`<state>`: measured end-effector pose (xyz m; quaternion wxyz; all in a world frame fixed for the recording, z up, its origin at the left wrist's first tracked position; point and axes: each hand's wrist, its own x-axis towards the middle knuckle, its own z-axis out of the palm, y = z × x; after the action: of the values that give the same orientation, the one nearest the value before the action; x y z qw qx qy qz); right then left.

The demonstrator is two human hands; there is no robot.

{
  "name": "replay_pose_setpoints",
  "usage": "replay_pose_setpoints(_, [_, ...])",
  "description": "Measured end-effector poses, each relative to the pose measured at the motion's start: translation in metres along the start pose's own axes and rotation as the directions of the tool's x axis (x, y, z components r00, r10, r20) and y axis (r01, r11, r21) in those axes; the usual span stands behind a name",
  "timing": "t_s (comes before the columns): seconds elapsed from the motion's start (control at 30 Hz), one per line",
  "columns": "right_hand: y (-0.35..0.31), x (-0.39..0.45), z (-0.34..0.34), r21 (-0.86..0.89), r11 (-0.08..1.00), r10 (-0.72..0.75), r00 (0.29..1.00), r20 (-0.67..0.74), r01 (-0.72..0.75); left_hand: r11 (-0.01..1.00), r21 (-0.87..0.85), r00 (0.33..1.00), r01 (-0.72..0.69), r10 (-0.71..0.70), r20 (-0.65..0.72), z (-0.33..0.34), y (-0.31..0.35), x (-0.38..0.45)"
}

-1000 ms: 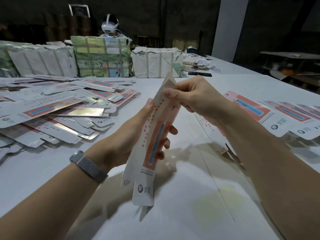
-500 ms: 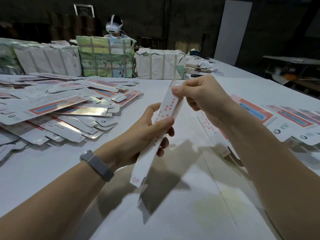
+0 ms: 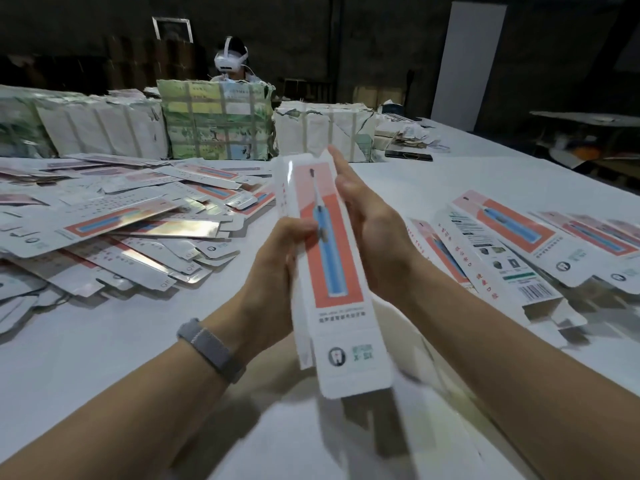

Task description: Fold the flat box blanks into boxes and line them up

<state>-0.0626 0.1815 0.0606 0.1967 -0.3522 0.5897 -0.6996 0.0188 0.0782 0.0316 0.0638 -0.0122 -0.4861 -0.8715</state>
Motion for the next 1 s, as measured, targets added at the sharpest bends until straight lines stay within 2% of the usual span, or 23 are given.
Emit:
replay_pose_setpoints(0.07, [0.002, 0.0, 0.002, 0.015, 0.999, -0.035, 0.998, -0.047, 0.036, 0.988, 0.103, 0.986, -0.112, 0.123, -0.111, 0.003, -0.008, 0.005])
replay_pose_setpoints(0.13, [0.002, 0.0, 0.004, 0.011, 0.997, -0.075, 0.994, -0.084, 0.076, 0.933, 0.276, 0.936, -0.231, 0.29, -0.197, 0.003, -0.01, 0.01])
replay_pose_setpoints(0.23, [0.002, 0.001, 0.004, 0.001, 0.992, -0.127, 0.985, -0.12, 0.128, 0.798, 0.488, 0.86, -0.354, 0.483, -0.165, -0.003, -0.003, 0.011])
replay_pose_setpoints(0.3, [0.003, 0.002, 0.004, 0.021, 0.993, -0.113, 0.985, -0.129, 0.117, 0.712, 0.582, 0.837, -0.394, 0.54, -0.094, -0.005, 0.0, 0.011])
replay_pose_setpoints(0.37, [0.007, 0.002, 0.004, 0.06, 0.994, -0.078, 0.99, -0.121, 0.086, 0.658, 0.644, 0.844, -0.39, 0.535, -0.036, -0.006, 0.0, 0.012])
replay_pose_setpoints(0.43, [0.011, 0.003, 0.005, 0.073, 0.995, -0.061, 0.992, -0.113, 0.07, 0.652, 0.654, 0.857, -0.383, 0.516, -0.012, -0.009, 0.0, 0.015])
replay_pose_setpoints(0.57, [0.013, 0.004, 0.007, -0.014, 0.996, -0.087, 0.987, -0.137, 0.086, 0.734, 0.585, 0.89, -0.346, 0.455, -0.045, -0.016, 0.004, 0.019])
replay_pose_setpoints(0.73, [0.01, 0.006, 0.003, -0.131, 0.987, -0.105, 0.986, -0.128, 0.088, 0.765, 0.531, 0.905, -0.364, 0.426, 0.007, -0.02, 0.006, 0.017])
replay_pose_setpoints(1.0, [0.012, 0.007, -0.001, -0.116, 0.985, -0.137, 0.985, -0.107, 0.124, 0.766, 0.508, 0.9, -0.394, 0.433, 0.046, -0.016, 0.005, 0.012])
